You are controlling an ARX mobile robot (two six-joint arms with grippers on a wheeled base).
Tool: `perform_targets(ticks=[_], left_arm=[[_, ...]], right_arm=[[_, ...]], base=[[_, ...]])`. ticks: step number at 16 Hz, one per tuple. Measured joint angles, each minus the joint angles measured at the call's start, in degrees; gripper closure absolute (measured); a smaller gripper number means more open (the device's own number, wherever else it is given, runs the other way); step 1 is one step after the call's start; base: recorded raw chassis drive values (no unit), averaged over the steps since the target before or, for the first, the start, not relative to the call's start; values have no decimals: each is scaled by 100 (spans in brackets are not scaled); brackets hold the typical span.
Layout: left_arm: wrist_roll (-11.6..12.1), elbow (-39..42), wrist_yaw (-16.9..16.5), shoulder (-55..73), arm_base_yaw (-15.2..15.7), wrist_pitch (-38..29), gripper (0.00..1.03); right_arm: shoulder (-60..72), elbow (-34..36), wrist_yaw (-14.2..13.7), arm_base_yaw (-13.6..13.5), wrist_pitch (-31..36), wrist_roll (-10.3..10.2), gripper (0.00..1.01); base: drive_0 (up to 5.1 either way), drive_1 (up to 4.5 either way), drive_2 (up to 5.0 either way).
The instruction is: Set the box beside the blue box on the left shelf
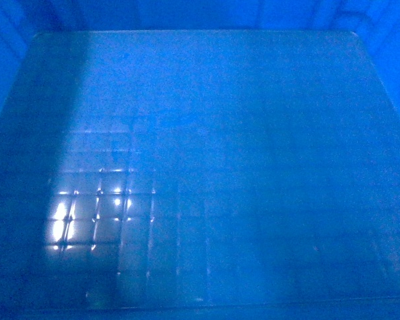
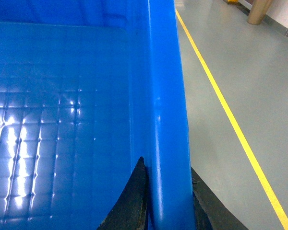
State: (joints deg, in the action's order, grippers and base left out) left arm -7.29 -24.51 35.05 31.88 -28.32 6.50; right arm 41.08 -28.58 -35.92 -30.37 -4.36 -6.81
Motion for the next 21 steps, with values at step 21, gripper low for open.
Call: perform_targets(ticks=[21], left_arm=[[0,0,0,2,0,-7,94]], right_arm=[[0,0,-4,0,9,0,90]], base=[[-492,185,298]])
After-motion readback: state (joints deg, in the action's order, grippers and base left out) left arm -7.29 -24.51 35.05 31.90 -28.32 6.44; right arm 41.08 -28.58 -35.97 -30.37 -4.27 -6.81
